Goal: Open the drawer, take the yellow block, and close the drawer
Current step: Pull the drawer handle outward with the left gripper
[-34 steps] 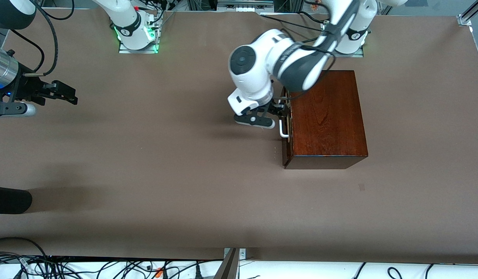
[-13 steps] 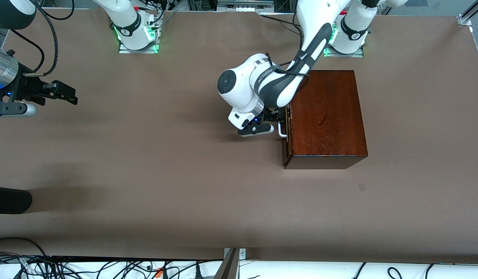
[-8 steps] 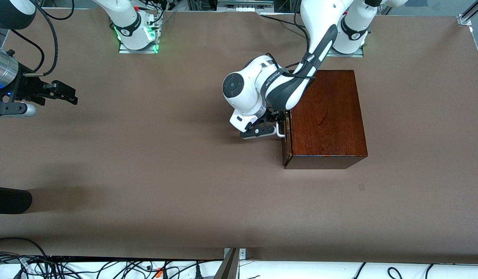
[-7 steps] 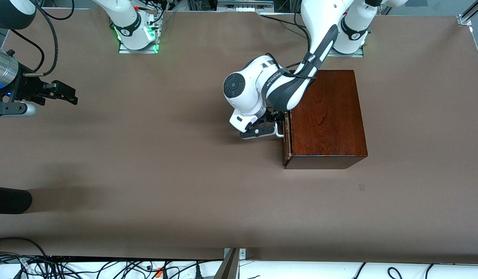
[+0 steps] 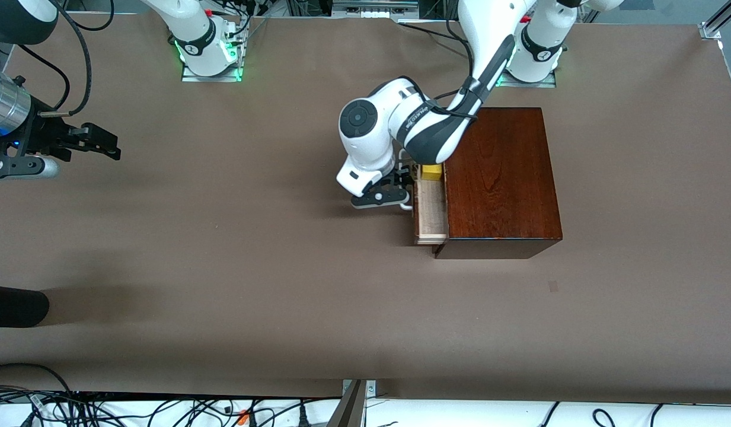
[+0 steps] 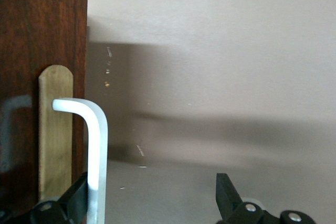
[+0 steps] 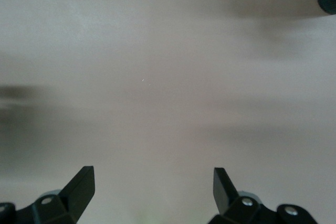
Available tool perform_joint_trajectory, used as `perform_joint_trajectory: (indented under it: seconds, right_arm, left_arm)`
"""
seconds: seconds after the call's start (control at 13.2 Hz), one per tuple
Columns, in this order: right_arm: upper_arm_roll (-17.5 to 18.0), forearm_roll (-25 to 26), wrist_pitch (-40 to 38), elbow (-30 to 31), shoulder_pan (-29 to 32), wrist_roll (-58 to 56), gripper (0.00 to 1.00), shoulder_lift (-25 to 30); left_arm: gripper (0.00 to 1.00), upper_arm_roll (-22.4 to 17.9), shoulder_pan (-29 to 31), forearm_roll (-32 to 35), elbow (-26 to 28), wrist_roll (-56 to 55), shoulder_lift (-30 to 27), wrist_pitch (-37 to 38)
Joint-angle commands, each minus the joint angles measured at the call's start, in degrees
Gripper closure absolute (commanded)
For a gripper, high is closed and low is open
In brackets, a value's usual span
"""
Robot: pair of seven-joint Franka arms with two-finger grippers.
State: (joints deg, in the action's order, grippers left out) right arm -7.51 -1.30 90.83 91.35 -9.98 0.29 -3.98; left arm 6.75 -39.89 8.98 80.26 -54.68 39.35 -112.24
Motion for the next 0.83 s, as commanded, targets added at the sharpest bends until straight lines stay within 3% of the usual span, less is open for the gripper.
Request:
perform_joint_trajectory:
  seconds: [0.0, 0.76]
  right_arm:
    - [0.30, 0.77, -0.39, -1.00, -0.22, 0.77, 0.00, -0.15]
    - [0.65, 0.60, -0.30, -1.09, -1.71, 0.77, 0.00, 0.03]
  left_arm:
    - [0.00, 1.95, -1.41, -7.39, -1.68, -1.48, 2.66, -6.50]
    - [0.00, 1.42, -1.51, -7.39, -5.02, -2.18, 5.04, -9.49]
